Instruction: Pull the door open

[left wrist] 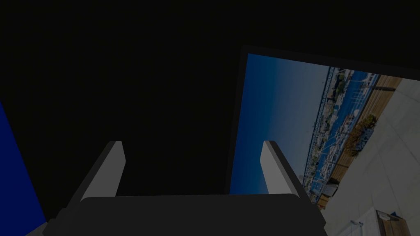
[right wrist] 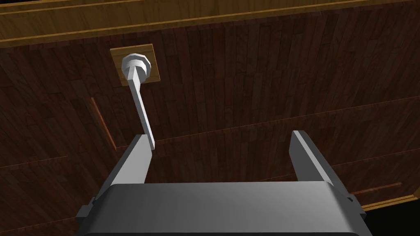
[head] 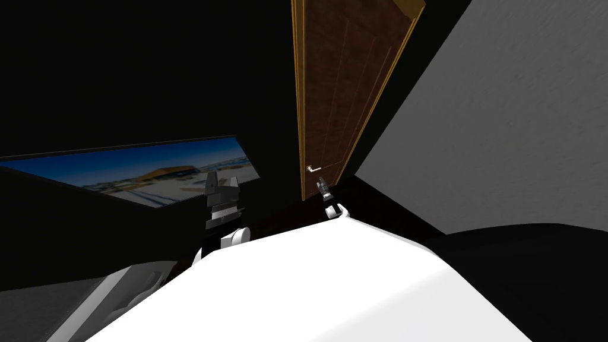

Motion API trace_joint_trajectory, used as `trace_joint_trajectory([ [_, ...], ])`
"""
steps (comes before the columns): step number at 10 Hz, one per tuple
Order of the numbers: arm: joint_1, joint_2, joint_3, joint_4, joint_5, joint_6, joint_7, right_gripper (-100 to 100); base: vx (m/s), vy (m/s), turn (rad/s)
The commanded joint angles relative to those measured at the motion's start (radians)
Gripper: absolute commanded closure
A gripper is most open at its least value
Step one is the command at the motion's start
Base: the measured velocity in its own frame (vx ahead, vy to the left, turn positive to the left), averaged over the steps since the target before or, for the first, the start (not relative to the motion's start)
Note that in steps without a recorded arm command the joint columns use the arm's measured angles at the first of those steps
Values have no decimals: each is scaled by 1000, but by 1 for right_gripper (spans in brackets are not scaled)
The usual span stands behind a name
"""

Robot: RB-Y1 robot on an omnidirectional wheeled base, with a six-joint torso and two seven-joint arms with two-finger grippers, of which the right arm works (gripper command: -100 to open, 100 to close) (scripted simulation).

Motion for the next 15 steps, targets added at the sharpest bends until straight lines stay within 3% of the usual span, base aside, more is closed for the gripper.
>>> trace_joint_trajectory([
  [1,-12,-6,3,29,-4,-4,-5,-100,48,-57,24],
  [6,-68,-27,28,189,-23,-31,-16,-100,52,-74,101],
  [7,-68,-27,28,189,-23,-31,-16,-100,37,-52,26],
  [12,-113,-44,48,314,-38,-53,-25,-100,42,-60,81],
  [15,-125,-48,53,349,-42,-58,-27,-100,22,-39,40],
])
